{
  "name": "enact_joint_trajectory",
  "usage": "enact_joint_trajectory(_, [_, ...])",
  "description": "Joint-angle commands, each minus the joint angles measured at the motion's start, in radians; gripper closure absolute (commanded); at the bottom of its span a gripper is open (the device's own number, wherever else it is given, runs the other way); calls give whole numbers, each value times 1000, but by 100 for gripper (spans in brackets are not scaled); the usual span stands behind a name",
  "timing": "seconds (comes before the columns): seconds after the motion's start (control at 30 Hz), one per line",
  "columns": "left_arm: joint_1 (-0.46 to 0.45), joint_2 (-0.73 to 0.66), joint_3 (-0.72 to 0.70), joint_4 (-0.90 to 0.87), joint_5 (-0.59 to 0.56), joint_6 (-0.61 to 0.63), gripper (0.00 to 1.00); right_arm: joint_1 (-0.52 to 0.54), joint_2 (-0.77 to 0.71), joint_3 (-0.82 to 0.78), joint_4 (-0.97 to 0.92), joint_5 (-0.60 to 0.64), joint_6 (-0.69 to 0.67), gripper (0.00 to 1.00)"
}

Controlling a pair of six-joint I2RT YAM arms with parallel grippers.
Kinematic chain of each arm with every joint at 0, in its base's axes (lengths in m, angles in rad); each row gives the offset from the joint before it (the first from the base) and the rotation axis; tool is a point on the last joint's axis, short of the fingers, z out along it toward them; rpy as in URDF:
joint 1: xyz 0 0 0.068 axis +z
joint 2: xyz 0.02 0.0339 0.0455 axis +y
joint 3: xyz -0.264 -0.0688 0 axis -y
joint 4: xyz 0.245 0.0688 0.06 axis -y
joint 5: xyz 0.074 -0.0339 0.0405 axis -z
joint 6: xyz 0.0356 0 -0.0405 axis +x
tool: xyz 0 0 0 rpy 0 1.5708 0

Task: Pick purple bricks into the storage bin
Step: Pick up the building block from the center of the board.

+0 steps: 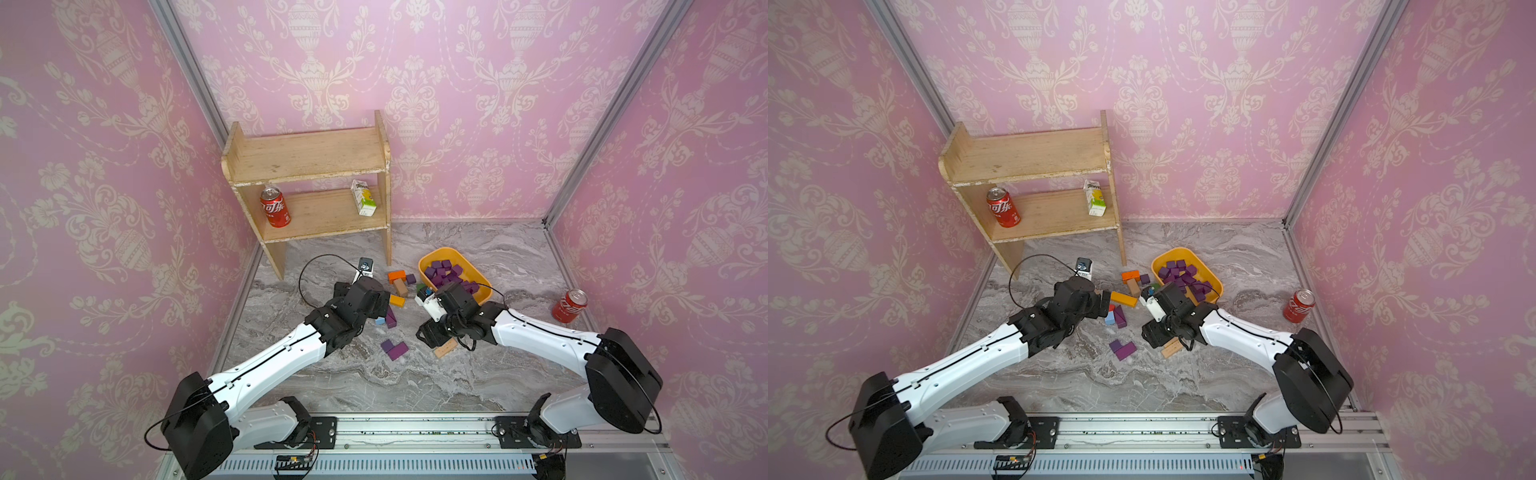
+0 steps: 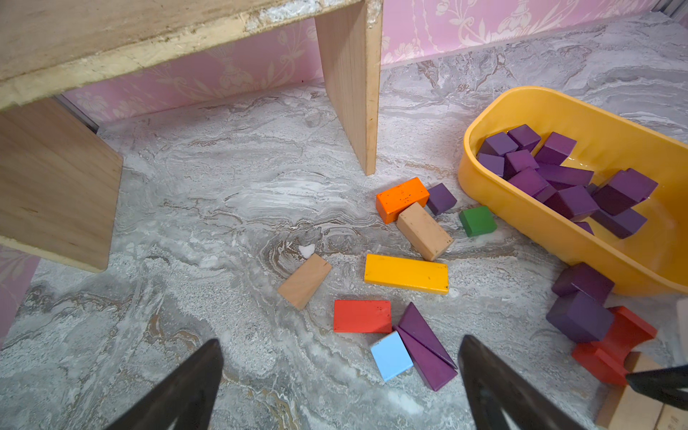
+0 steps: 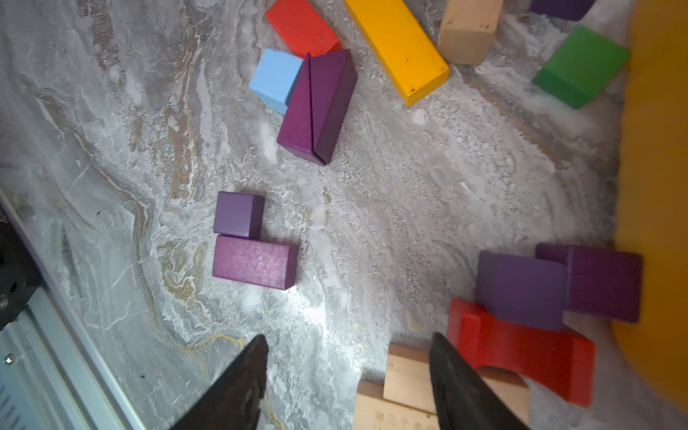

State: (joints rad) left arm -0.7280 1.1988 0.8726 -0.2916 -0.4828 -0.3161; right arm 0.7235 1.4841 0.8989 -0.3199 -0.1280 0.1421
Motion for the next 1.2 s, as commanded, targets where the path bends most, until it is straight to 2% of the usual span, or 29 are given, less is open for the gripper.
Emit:
enact_joint_trajectory(0.0, [9, 3, -22, 37, -43, -14, 1, 1, 24, 40, -60, 122, 25, 31])
enact_joint_trajectory(0.17, [19, 6, -51, 115, -40, -30, 1, -15, 63, 66, -78, 204, 46, 31])
enact_joint_trajectory(0.53, [36, 3, -76, 160, -30, -30, 1, -69, 181, 115, -61, 228, 56, 31])
enact_joint_trajectory(0.9, [63, 5, -84, 155, 4, -27, 1, -82, 248, 148, -76, 224, 41, 32])
enact_joint_trajectory(1.17, [74, 4, -92, 148, 11, -44, 1, -82, 240, 109, -39, 182, 46, 40])
